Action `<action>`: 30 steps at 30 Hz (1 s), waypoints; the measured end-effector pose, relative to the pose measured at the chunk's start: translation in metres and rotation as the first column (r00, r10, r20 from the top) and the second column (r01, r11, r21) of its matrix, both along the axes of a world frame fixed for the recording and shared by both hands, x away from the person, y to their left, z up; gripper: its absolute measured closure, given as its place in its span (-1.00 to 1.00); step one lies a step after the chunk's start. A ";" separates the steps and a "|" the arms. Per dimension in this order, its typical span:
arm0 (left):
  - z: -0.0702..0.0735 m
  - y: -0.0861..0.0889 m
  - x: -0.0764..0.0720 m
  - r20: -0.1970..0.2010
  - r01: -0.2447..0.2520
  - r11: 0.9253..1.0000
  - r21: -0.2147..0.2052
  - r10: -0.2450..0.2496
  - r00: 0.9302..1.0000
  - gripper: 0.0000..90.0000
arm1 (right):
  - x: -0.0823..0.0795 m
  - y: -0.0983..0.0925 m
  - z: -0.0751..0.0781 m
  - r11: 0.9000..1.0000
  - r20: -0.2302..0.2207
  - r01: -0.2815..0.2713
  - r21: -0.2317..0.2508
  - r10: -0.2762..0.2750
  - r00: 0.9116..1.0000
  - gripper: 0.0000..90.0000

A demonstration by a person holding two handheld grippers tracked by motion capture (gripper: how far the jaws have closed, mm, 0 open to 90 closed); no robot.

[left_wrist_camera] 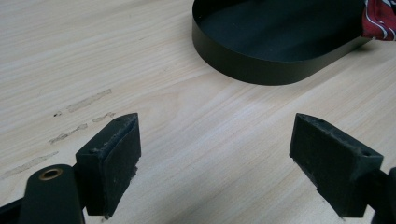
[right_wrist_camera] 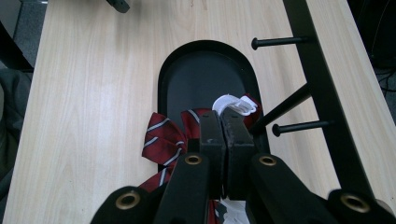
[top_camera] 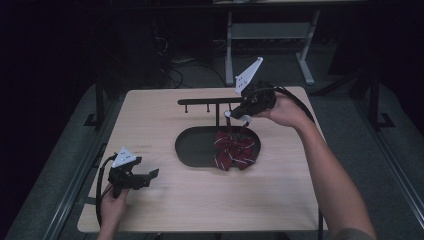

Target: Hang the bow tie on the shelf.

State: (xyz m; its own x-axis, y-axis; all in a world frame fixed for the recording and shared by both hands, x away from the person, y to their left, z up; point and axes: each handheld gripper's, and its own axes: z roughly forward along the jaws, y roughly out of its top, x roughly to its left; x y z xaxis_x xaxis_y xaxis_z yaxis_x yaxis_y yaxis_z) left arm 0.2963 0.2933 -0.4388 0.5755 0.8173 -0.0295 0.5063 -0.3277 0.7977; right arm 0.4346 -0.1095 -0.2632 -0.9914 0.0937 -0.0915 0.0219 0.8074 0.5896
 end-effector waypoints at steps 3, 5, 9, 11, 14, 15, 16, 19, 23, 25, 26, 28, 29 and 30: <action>0.000 0.000 0.000 0.001 -0.003 1.000 -0.003 0.003 1.000 -0.64 | 0.003 0.001 0.000 1.000 -0.003 0.002 0.005 -0.002 1.000 0.96; 0.000 0.000 0.000 0.003 -0.003 1.000 -0.006 0.003 1.000 -0.64 | 0.004 0.001 -0.001 1.000 -0.006 0.003 0.003 -0.003 1.000 0.96; 0.000 0.000 0.000 0.001 -0.007 1.000 -0.011 0.007 1.000 -0.64 | 0.010 -0.001 -0.003 1.000 -0.016 0.010 0.003 -0.010 1.000 0.96; 0.000 0.000 0.000 0.001 -0.006 1.000 -0.009 0.006 1.000 -0.64 | 0.011 -0.001 -0.004 1.000 -0.013 0.012 0.003 -0.012 1.000 0.96; 0.000 0.001 0.000 -0.002 -0.002 1.000 0.000 0.002 1.000 -0.64 | 0.015 -0.001 -0.004 1.000 -0.019 0.020 0.000 -0.020 1.000 0.96; 0.000 0.001 0.000 -0.002 -0.002 1.000 0.000 0.002 1.000 -0.64 | 0.016 -0.001 -0.003 1.000 -0.020 0.017 -0.001 -0.017 1.000 0.96; 0.001 0.001 0.000 -0.002 -0.002 1.000 0.001 0.002 1.000 -0.64 | 0.019 0.000 -0.003 1.000 -0.021 0.022 -0.003 -0.022 1.000 0.96; 0.001 0.001 0.000 0.000 -0.001 1.000 0.005 0.001 1.000 -0.64 | 0.021 0.001 -0.004 1.000 -0.023 0.026 -0.009 -0.026 0.999 0.96; 0.000 0.000 -0.001 0.000 -0.002 1.000 -0.003 0.002 1.000 -0.64 | 0.026 0.003 -0.004 0.999 -0.025 0.029 -0.015 -0.029 0.999 0.96; 0.001 0.000 -0.001 0.000 0.000 1.000 0.001 0.000 1.000 -0.64 | 0.029 0.003 -0.004 0.999 -0.034 0.034 -0.008 -0.035 0.999 0.96; 0.001 0.000 -0.001 0.000 0.002 1.000 0.003 -0.002 1.000 -0.64 | 0.031 0.003 -0.005 0.999 -0.027 0.033 -0.015 -0.033 0.999 0.96; 0.001 0.000 -0.001 -0.001 0.003 1.000 0.006 -0.003 1.000 -0.64 | 0.034 0.003 -0.005 0.999 -0.030 0.039 -0.019 -0.039 0.999 0.96; 0.000 0.000 0.000 0.000 0.003 1.000 0.005 -0.003 1.000 -0.64 | 0.035 0.003 -0.005 0.999 -0.031 0.039 -0.014 -0.040 0.999 0.96; 0.000 0.000 0.000 0.000 -0.002 1.000 -0.004 0.002 1.000 -0.64 | 0.036 0.003 -0.005 0.999 -0.030 0.040 -0.016 -0.041 0.999 0.96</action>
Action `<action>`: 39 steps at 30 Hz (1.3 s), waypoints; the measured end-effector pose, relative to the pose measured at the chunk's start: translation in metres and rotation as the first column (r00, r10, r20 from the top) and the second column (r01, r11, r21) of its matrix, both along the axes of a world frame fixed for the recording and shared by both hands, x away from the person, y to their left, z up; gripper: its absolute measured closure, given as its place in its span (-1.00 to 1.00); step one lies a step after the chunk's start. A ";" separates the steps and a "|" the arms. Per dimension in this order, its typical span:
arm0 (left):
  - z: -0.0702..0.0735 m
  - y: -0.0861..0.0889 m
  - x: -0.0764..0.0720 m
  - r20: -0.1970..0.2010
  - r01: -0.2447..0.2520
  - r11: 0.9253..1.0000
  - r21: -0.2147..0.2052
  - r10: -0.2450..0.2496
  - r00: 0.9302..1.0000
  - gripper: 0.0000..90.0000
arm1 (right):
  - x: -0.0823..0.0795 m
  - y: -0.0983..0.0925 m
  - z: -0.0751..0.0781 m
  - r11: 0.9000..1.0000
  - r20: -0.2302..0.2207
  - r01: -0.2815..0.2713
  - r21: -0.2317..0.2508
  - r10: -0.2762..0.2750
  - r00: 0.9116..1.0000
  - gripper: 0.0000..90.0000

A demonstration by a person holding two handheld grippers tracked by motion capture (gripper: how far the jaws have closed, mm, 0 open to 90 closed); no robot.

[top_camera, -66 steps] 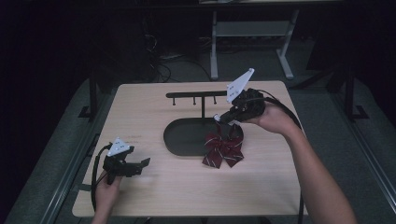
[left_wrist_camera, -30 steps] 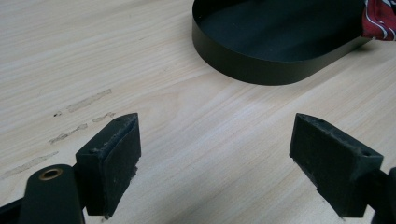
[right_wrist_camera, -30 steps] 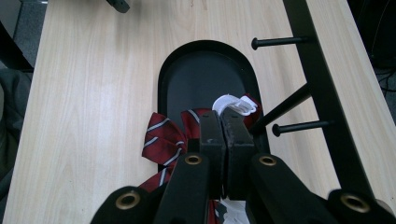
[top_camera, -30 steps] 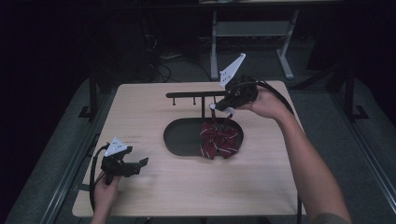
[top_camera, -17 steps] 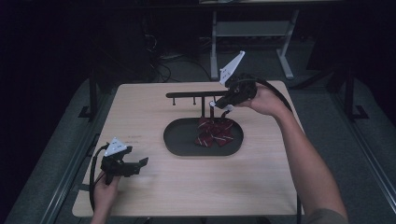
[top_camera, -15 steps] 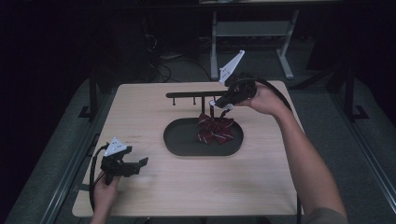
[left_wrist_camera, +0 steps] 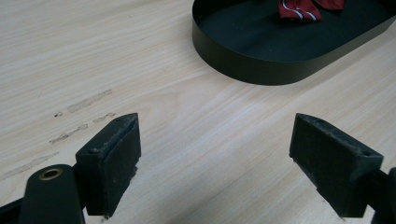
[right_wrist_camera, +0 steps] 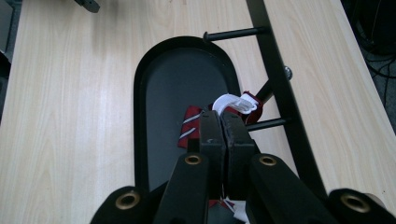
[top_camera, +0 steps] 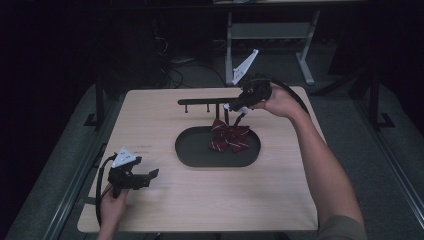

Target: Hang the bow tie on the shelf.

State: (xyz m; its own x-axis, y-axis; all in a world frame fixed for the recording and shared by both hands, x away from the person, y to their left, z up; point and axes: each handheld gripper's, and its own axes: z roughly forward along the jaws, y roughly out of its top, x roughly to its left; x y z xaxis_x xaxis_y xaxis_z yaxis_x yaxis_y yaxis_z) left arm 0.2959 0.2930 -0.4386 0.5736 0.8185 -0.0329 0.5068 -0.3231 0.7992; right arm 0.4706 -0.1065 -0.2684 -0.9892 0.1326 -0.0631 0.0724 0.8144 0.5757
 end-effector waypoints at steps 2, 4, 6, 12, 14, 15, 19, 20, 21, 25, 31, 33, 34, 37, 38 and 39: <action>0.000 0.000 0.000 0.000 0.000 1.000 0.001 0.000 1.000 -0.64 | 0.003 0.001 0.000 1.000 -0.005 0.009 -0.001 -0.009 1.000 0.96; 0.000 0.000 0.000 -0.001 0.005 1.000 0.006 -0.005 1.000 -0.64 | 0.005 0.002 -0.001 1.000 -0.004 0.011 -0.008 -0.011 1.000 0.96; 0.000 0.000 0.000 0.000 0.002 1.000 0.001 -0.002 1.000 -0.64 | 0.008 0.002 -0.001 1.000 -0.005 0.017 -0.010 -0.017 1.000 0.96; 0.000 0.000 0.000 -0.001 0.006 1.000 0.004 -0.006 1.000 -0.64 | 0.015 0.002 -0.002 0.999 -0.010 0.034 -0.011 -0.034 0.999 0.95; 0.001 0.000 0.000 -0.003 0.006 1.000 0.007 -0.006 1.000 -0.64 | 0.018 0.001 -0.004 0.999 -0.011 0.038 -0.018 -0.039 0.999 0.95; 0.001 0.000 0.000 -0.003 0.007 1.000 0.007 -0.007 1.000 -0.64 | 0.019 0.001 -0.005 0.999 -0.007 0.042 -0.022 -0.042 0.999 0.95; 0.000 -0.001 0.000 0.001 0.003 1.000 -0.001 -0.003 1.000 -0.64 | 0.021 0.001 -0.007 0.999 -0.007 0.049 -0.022 -0.049 0.999 0.95; 0.000 -0.001 0.000 0.001 0.002 1.000 -0.002 -0.002 1.000 -0.64 | 0.021 0.001 -0.007 0.999 -0.007 0.050 -0.022 -0.050 0.999 0.95; 0.000 0.000 0.000 -0.001 0.007 1.000 0.006 -0.007 1.000 -0.64 | 0.022 0.001 -0.008 0.998 -0.006 0.055 -0.025 -0.055 0.998 0.95; 0.000 0.000 0.000 -0.001 0.008 1.000 0.004 -0.008 1.000 -0.64 | 0.024 -0.001 -0.010 0.997 0.004 0.071 -0.037 -0.071 0.997 0.94; 0.001 -0.001 0.000 -0.002 0.008 1.000 0.004 -0.008 1.000 -0.64 | 0.022 0.000 -0.010 0.995 0.024 0.091 -0.044 -0.090 0.996 0.92; 0.001 -0.001 0.000 -0.002 0.008 1.000 0.004 -0.008 1.000 -0.64 | 0.022 0.000 -0.010 0.995 0.022 0.092 -0.043 -0.091 0.996 0.92; 0.001 -0.001 0.000 -0.002 0.008 1.000 0.004 -0.008 1.000 -0.64 | 0.022 0.000 -0.010 0.995 0.024 0.093 -0.043 -0.092 0.995 0.92; 0.001 -0.001 -0.001 0.000 0.007 1.000 0.001 -0.007 1.000 -0.64 | 0.022 0.000 -0.010 0.994 0.025 0.095 -0.044 -0.094 0.995 0.91; 0.001 -0.001 -0.001 0.000 0.008 1.000 0.003 -0.008 1.000 -0.64 | 0.022 0.000 -0.010 0.995 0.028 0.095 -0.043 -0.094 0.995 0.90; 0.001 -0.001 -0.001 0.000 0.009 1.000 0.003 -0.009 1.000 -0.64 | 0.022 0.000 -0.010 0.995 0.026 0.096 -0.042 -0.095 0.995 0.90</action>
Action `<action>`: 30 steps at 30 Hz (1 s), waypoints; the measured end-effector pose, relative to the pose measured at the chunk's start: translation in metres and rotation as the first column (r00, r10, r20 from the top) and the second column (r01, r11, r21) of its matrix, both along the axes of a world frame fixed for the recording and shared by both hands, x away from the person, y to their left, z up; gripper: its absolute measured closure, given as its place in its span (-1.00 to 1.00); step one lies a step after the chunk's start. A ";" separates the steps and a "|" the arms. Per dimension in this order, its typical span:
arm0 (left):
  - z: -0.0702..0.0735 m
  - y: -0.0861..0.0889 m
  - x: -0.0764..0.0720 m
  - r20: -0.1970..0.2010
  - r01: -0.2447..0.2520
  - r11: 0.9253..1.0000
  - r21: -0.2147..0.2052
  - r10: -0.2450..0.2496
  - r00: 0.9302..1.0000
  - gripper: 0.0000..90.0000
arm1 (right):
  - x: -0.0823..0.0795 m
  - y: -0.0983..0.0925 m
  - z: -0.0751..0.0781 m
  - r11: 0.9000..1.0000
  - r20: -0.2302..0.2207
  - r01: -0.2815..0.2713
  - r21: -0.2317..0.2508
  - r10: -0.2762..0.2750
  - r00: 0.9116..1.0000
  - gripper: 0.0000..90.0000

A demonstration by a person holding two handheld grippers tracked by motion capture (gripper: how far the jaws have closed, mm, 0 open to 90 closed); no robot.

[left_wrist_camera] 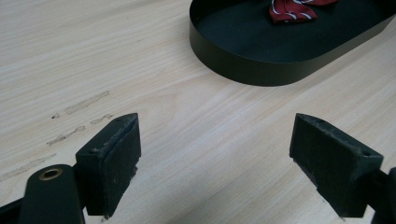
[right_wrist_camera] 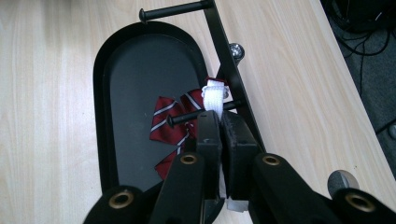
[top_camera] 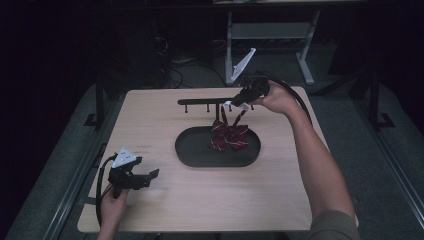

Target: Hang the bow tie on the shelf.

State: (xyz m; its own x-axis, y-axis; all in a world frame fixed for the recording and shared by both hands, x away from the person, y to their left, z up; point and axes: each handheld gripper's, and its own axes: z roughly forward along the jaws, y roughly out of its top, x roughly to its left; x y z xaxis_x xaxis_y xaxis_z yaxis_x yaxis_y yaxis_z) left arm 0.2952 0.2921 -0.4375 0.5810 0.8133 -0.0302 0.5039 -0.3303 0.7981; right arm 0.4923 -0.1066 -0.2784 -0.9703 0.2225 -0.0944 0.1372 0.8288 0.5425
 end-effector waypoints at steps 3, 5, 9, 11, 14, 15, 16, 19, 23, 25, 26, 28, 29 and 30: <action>0.000 0.000 0.000 0.001 0.000 1.000 0.000 0.000 1.000 -0.64 | 0.000 0.000 -0.001 1.000 0.001 -0.001 0.004 0.001 1.000 0.87; 0.000 0.000 0.000 0.001 0.001 1.000 0.001 -0.001 1.000 -0.64 | 0.000 0.000 -0.001 1.000 0.003 0.001 0.000 -0.001 1.000 0.86; 0.000 0.000 0.000 0.001 0.001 1.000 0.003 -0.001 1.000 -0.64 | -0.001 0.000 0.000 1.000 0.005 -0.001 0.002 0.001 1.000 0.83; 0.000 0.000 0.000 0.000 0.003 1.000 0.004 -0.003 1.000 -0.64 | -0.001 0.000 0.000 1.000 0.004 -0.002 0.002 0.002 1.000 0.82; 0.000 -0.001 -0.001 -0.002 0.003 1.000 0.005 -0.003 1.000 -0.64 | -0.002 -0.001 0.001 1.000 0.006 0.001 0.003 -0.001 1.000 0.80; 0.000 -0.001 -0.001 -0.002 0.003 1.000 0.006 -0.003 1.000 -0.64 | -0.002 -0.001 0.002 1.000 0.006 0.002 0.003 -0.003 1.000 0.80; 0.000 -0.001 -0.001 -0.002 0.003 1.000 0.005 -0.003 1.000 -0.64 | -0.002 -0.002 0.002 1.000 0.010 -0.001 0.008 0.001 1.000 0.79; 0.000 -0.001 -0.001 -0.001 0.004 1.000 0.006 -0.004 1.000 -0.64 | -0.003 -0.004 0.002 1.000 0.011 0.005 0.003 -0.005 1.000 0.79; 0.000 -0.001 -0.001 -0.002 0.006 1.000 0.005 -0.006 1.000 -0.64 | -0.004 -0.008 0.002 1.000 0.014 0.011 0.017 -0.011 1.000 0.78; 0.000 -0.002 -0.001 0.001 0.005 1.000 -0.001 -0.005 1.000 -0.64 | -0.005 -0.010 0.001 1.000 0.012 0.015 0.022 -0.015 1.000 0.78; 0.000 -0.003 -0.001 0.001 0.006 1.000 0.001 -0.006 1.000 -0.64 | -0.005 -0.011 0.001 1.000 0.017 0.011 0.027 -0.012 1.000 0.78; 0.000 -0.003 -0.001 -0.002 0.009 1.000 0.007 -0.009 1.000 -0.64 | -0.006 -0.013 0.001 0.999 0.015 0.012 0.031 -0.013 1.000 0.77; 0.000 -0.003 -0.001 -0.001 0.007 1.000 0.002 -0.007 1.000 -0.64 | -0.007 -0.014 0.002 0.999 0.018 0.019 0.031 -0.019 1.000 0.77; 0.000 -0.003 -0.001 -0.002 0.006 1.000 0.002 -0.006 1.000 -0.64 | -0.007 -0.015 0.002 0.999 0.018 0.020 0.034 -0.021 1.000 0.77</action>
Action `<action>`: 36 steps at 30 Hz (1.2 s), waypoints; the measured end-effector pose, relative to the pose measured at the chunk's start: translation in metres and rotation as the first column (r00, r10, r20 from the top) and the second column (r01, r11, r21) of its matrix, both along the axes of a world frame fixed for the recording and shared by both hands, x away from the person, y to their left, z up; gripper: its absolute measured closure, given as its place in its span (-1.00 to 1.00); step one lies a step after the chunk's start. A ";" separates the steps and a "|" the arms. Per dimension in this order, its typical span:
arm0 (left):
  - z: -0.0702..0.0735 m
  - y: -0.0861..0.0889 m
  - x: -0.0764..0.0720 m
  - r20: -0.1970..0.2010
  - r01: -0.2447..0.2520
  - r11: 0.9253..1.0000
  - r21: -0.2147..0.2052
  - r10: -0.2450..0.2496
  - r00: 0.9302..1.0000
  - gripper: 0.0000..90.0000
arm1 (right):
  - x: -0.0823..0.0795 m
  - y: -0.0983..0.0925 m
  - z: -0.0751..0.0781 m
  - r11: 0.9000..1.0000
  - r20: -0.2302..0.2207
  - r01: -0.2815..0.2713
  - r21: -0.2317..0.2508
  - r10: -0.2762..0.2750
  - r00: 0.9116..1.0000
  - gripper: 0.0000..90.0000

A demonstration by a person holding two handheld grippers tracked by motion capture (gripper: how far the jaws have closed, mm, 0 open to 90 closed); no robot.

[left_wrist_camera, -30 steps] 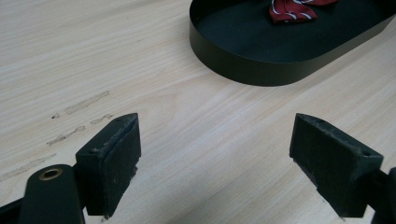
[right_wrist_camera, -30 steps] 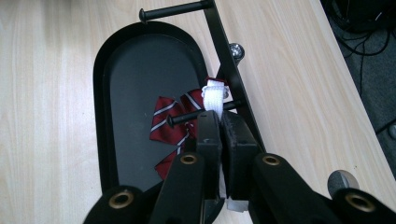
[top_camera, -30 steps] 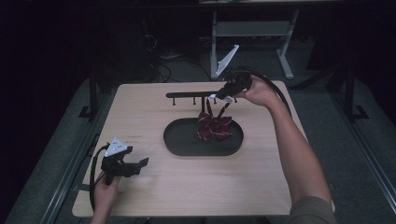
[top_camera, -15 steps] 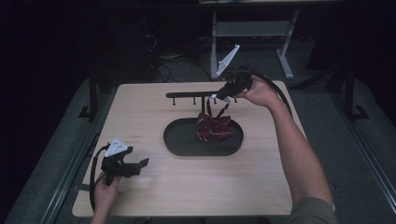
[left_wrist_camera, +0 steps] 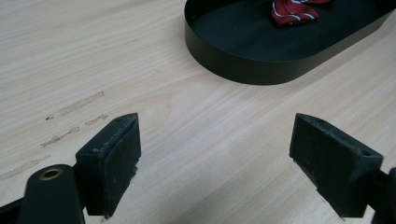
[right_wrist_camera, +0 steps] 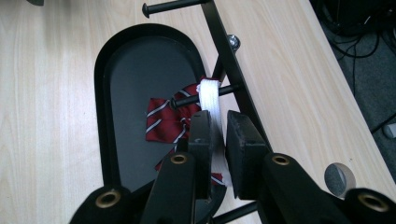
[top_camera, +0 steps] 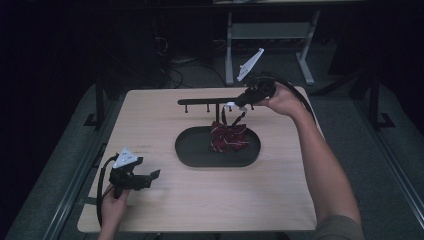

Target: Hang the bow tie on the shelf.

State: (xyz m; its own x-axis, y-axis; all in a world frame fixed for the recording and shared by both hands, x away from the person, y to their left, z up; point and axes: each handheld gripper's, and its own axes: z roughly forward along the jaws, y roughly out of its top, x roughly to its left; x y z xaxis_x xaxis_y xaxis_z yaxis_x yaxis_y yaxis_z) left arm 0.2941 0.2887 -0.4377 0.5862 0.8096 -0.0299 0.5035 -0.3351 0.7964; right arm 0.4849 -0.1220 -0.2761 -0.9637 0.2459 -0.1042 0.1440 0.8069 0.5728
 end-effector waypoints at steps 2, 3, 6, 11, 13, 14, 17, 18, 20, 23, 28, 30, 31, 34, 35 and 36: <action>0.000 0.000 0.000 0.000 0.000 1.000 0.000 0.000 1.000 -0.64 | -0.001 -0.002 0.001 1.000 -0.002 0.003 0.008 -0.003 1.000 0.77; 0.000 0.000 0.000 0.000 0.000 1.000 -0.001 0.000 1.000 -0.64 | -0.002 -0.002 0.002 1.000 -0.004 0.005 0.010 -0.005 1.000 0.76; 0.000 0.000 0.000 0.000 0.001 1.000 0.003 -0.001 1.000 -0.64 | -0.003 -0.003 0.003 1.000 0.002 0.000 0.015 0.000 1.000 0.76; 0.000 0.000 0.000 -0.001 0.002 1.000 0.003 -0.002 1.000 -0.64 | -0.003 -0.003 0.002 1.000 -0.003 -0.007 0.019 0.007 1.000 0.75; 0.000 0.000 0.000 -0.001 0.001 1.000 0.003 -0.001 1.000 -0.64 | -0.004 -0.003 0.002 1.000 -0.009 -0.008 0.017 0.008 1.000 0.75; 0.000 0.000 0.000 -0.001 0.001 1.000 0.002 -0.001 1.000 -0.64 | -0.004 -0.003 0.002 1.000 -0.012 -0.007 0.018 0.008 1.000 0.75; 0.000 0.001 0.000 -0.002 0.005 1.000 0.009 -0.005 1.000 -0.64 | -0.005 -0.003 0.001 1.000 -0.011 -0.015 0.021 0.015 1.000 0.74; 0.000 0.001 0.000 -0.001 0.004 1.000 0.008 -0.004 1.000 -0.64 | -0.005 -0.003 0.001 1.000 -0.014 -0.014 0.023 0.015 1.000 0.74; 0.000 0.001 0.000 0.000 0.004 1.000 0.007 -0.004 1.000 -0.64 | -0.005 -0.004 -0.001 1.000 -0.020 -0.014 0.024 0.014 1.000 0.74; 0.000 0.001 0.000 -0.003 0.006 1.000 0.012 -0.005 1.000 -0.64 | -0.005 -0.005 -0.003 0.999 -0.026 -0.017 0.029 0.018 1.000 0.74; 0.000 0.001 -0.001 0.002 -0.002 1.000 0.002 0.002 1.000 -0.64 | -0.008 -0.006 -0.002 0.999 -0.035 -0.015 0.040 0.016 0.999 0.72; 0.000 0.001 -0.001 0.003 -0.002 1.000 0.000 0.002 1.000 -0.64 | -0.010 -0.006 -0.001 0.999 -0.041 -0.012 0.041 0.014 0.999 0.71; 0.000 0.000 -0.001 0.003 -0.001 1.000 0.002 0.001 1.000 -0.64 | -0.011 -0.007 -0.001 0.999 -0.042 -0.012 0.044 0.014 0.999 0.70; 0.001 0.000 -0.001 0.002 0.000 1.000 0.006 0.000 1.000 -0.64 | -0.013 -0.007 -0.001 0.999 -0.045 -0.015 0.052 0.018 0.999 0.69; 0.001 0.000 -0.002 0.002 0.000 1.000 0.005 0.000 1.000 -0.64 | -0.013 -0.007 -0.002 0.999 -0.048 -0.015 0.052 0.018 0.999 0.68; 0.001 0.000 -0.002 0.002 -0.001 1.000 0.006 0.001 1.000 -0.64 | -0.014 -0.008 -0.002 0.999 -0.051 -0.014 0.050 0.017 0.999 0.68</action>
State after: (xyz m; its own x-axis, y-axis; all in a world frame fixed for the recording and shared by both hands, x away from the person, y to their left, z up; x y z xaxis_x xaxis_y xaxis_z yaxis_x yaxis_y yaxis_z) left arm 0.2923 0.2891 -0.4369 0.5854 0.8104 -0.0242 0.5022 -0.3390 0.7955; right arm 0.4705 -0.1296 -0.2781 -0.9711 0.2347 -0.0430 0.1618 0.7802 0.6042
